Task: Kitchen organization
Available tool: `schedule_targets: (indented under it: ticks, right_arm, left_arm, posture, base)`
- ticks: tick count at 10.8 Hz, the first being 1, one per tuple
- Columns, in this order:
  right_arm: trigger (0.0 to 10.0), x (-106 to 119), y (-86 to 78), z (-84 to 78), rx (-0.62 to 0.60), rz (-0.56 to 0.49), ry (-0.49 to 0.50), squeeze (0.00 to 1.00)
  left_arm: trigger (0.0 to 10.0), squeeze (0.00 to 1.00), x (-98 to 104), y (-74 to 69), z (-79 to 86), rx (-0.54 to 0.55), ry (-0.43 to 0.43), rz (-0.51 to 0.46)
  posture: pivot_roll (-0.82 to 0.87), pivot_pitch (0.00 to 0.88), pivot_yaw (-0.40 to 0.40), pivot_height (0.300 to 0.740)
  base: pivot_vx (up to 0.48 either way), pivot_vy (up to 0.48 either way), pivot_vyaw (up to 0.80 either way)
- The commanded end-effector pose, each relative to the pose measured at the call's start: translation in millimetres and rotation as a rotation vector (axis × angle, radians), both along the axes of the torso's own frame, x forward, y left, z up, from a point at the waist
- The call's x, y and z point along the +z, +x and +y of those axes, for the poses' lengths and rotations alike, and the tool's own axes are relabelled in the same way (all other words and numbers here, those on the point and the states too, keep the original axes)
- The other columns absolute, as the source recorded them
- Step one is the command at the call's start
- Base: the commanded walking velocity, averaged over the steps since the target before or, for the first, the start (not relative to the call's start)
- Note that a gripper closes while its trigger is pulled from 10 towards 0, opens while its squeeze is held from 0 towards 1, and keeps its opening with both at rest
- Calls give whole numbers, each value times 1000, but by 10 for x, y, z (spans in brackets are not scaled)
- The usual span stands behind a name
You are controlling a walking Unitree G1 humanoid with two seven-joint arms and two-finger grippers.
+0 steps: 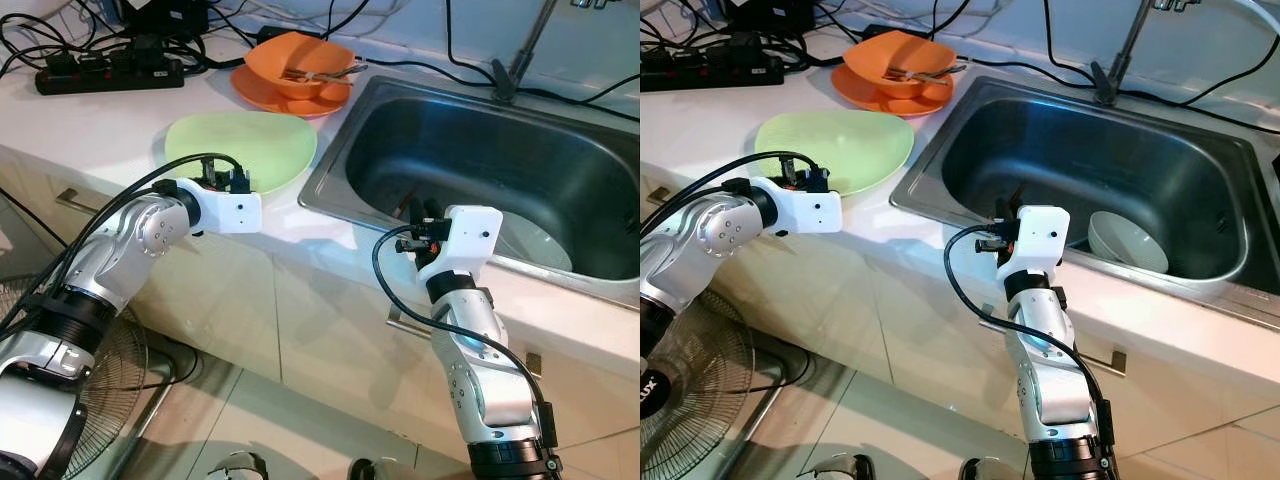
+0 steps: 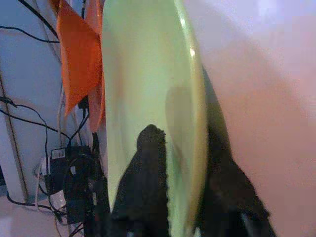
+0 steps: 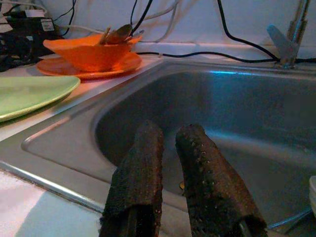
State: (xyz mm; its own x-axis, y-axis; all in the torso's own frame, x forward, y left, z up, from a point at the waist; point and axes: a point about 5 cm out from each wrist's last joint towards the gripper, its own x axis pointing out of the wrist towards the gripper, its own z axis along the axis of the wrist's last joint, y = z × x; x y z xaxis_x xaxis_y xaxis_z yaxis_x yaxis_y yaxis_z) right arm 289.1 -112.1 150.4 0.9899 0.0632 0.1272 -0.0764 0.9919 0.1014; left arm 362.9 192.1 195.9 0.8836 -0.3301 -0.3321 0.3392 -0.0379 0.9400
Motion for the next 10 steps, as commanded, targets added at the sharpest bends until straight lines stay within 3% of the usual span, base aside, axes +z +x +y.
schedule_targets:
  ticks: [1, 5, 10]
  right_arm:
    - [10000, -17, 5, -9, -8, 14, -3, 0]
    - [10000, -19, 12, -11, -9, 16, -4, 0]
    - [10000, -17, 23, 2, -1, 16, -4, 0]
  left_arm:
    - [0, 0, -103, -16, -8, 1, 20, 35]
    - [0, 0, -125, -38, -35, -7, 16, 36]
    - [0, 0, -80, -237, -194, -87, 17, 15]
  posture:
    - [-28, 106, -34, 740]
    - [-26, 104, -39, 740]
    - [-22, 105, -41, 740]
  base:
    - [0, 0, 0]
    - [0, 0, 0]
    - [0, 0, 0]
